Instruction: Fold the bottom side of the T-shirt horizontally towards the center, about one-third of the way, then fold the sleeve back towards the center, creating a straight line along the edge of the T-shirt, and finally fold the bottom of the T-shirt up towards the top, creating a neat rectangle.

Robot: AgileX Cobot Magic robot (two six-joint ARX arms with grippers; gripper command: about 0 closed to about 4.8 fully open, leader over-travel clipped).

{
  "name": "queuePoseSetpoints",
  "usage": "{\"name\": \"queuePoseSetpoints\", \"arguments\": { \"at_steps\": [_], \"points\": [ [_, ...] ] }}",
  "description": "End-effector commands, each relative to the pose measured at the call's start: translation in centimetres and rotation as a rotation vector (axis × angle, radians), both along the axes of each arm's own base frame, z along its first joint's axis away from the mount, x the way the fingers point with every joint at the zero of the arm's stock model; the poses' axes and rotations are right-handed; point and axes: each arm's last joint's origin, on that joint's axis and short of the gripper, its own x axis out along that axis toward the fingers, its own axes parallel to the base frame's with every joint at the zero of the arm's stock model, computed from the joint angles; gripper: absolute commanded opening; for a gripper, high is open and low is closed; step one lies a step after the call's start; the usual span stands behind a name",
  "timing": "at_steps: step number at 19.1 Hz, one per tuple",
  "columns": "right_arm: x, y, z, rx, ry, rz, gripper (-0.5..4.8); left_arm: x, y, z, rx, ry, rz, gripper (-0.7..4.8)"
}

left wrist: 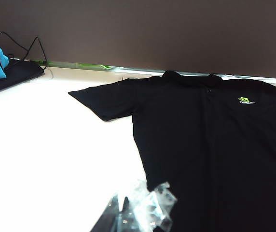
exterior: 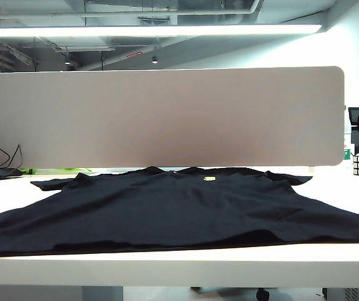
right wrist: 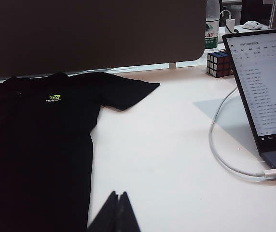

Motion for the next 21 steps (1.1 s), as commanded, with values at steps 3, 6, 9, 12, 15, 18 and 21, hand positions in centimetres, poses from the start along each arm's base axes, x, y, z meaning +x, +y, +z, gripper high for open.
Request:
{"name": "queuePoseSetpoints", "arguments": {
  "at_steps": [3,6,9,12,15,18,21],
  "points": [
    [0.04,0.0,-0.06,0.001,-0.009,-0.004,-0.08,-0.01,0.02,0.18,-0.002,-0.012,0.005,-0.06],
    [0.04,0.0,-0.06,0.0,-0.009,-0.004,-0.08,-0.01,0.02,0.18,-0.002,-0.012,0.005,-0.06],
    [0.04,0.0,-0.06,0.001,-0.009,-0.004,-0.08,-0.01,0.02,0.18,-0.003,-0.012,0.005,-0.06],
    [0.05,0.13,-0.03,0.085,-0.016,0.039,-0.08,-0.01,0.02,0.18,-0.146,-0.001,0.003,-0.06],
    [0.03,0.63,-0.09,0.203,0.003,0.21,-0.09,-0.04,-0.13,0.0,-0.353,0.048,-0.042,-0.06],
    [-0.02,0.75,-0.04,0.245,0.018,0.252,-0.09,-0.09,-0.3,-0.08,-0.403,0.085,-0.096,-0.06],
    [-0.09,0.78,0.08,0.283,0.035,0.259,-0.09,-0.24,-0.27,-0.11,-0.43,0.148,-0.081,-0.06]
  ]
}}
